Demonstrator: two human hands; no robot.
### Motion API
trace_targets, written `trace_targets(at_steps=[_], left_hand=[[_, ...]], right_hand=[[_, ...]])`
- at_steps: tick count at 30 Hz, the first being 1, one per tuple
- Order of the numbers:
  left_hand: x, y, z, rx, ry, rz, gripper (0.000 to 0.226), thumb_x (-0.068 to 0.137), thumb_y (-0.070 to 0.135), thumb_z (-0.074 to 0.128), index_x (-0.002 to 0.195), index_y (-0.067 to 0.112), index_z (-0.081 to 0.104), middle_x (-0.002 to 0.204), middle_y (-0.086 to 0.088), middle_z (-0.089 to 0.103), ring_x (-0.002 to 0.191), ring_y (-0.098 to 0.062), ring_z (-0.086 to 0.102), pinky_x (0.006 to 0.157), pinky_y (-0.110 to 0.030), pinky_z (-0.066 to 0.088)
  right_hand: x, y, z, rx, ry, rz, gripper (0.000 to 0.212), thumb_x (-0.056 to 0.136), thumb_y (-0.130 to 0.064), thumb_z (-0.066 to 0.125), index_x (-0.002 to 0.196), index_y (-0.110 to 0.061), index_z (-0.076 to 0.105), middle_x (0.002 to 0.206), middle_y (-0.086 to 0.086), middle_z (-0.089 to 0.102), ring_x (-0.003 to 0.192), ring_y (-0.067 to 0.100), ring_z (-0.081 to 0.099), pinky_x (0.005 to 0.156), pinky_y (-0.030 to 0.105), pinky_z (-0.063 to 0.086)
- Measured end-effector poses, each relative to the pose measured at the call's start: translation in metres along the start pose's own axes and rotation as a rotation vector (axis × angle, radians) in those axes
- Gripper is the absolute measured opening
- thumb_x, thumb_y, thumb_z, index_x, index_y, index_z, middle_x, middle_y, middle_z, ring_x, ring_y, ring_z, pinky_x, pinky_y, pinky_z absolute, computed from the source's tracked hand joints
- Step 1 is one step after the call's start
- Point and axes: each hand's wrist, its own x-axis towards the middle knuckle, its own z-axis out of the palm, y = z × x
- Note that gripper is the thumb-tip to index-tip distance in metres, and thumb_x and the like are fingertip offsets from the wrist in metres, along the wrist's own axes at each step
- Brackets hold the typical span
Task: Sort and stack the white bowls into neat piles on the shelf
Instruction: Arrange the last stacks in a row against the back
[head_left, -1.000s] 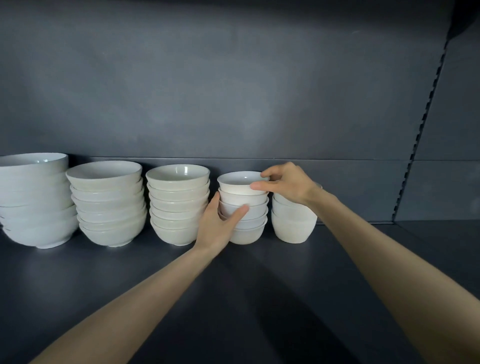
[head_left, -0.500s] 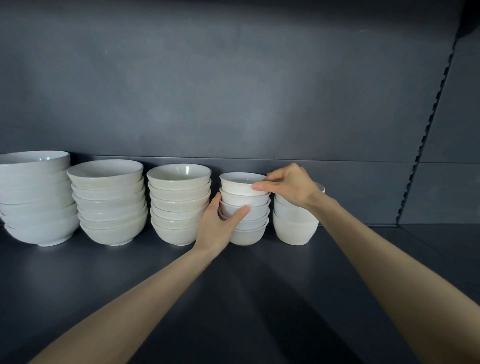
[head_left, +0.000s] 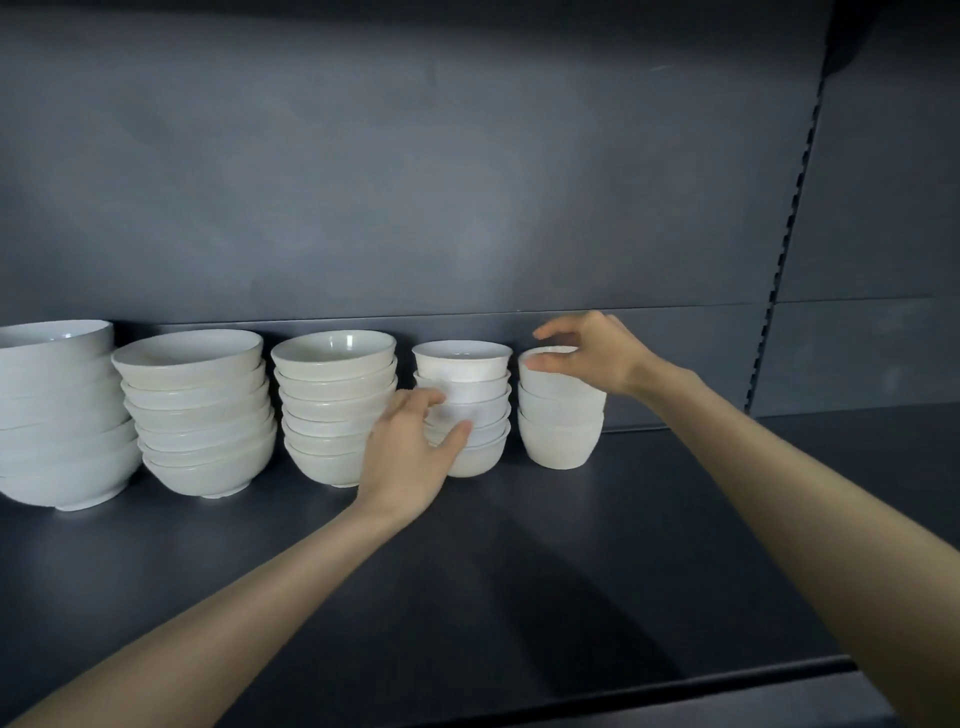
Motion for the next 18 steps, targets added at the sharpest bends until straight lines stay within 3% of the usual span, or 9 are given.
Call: trace_targets(at_steps=[5,8,12,18], left_hand=[[0.023,0.073,0.008,0.183,-0.212,0.204,0.038,0.086,0.034,0.066,0.118,0.015,0.061,0.122,0.0,0.063,0.117,-0.021,0.055,0.096,-0.034,0.043],[0.043,0.127,0.031,0.253,-0.338,0.318,0.049,0.085,0.039,0.066,0.128,0.02,0.055,0.129,0.001,0.06,0.122,-0.022,0.053,0.098,-0.035,0.042],[0.054,0.208,0.076,0.287,-0.42,0.481,0.06,0.084,0.043,0.066,0.137,0.021,0.047,0.136,-0.003,0.056,0.126,-0.025,0.049,0.103,-0.038,0.04],[0.031,0.325,0.16,0.22,-0.498,0.597,0.066,0.082,0.042,0.068,0.14,0.023,0.044,0.139,-0.003,0.053,0.128,-0.026,0.047,0.104,-0.037,0.038]], right_hand=[[-0.034,0.027,-0.06,-0.22,0.018,0.125,0.048,0.081,-0.041,0.072,0.122,-0.017,0.065,0.121,0.004,0.066,0.115,0.023,0.057,0.091,0.026,0.042],[-0.061,0.049,-0.11,-0.342,0.023,0.219,0.054,0.081,-0.039,0.073,0.129,-0.018,0.059,0.129,0.008,0.061,0.117,0.027,0.055,0.094,0.03,0.042],[-0.11,0.084,-0.183,-0.446,0.092,0.365,0.063,0.082,-0.037,0.072,0.138,-0.016,0.05,0.126,0.017,0.059,0.122,0.032,0.051,0.096,0.032,0.042],[-0.204,0.159,-0.284,-0.556,0.184,0.517,0.066,0.081,-0.039,0.071,0.139,-0.021,0.047,0.137,0.012,0.053,0.124,0.033,0.05,0.101,0.039,0.043]])
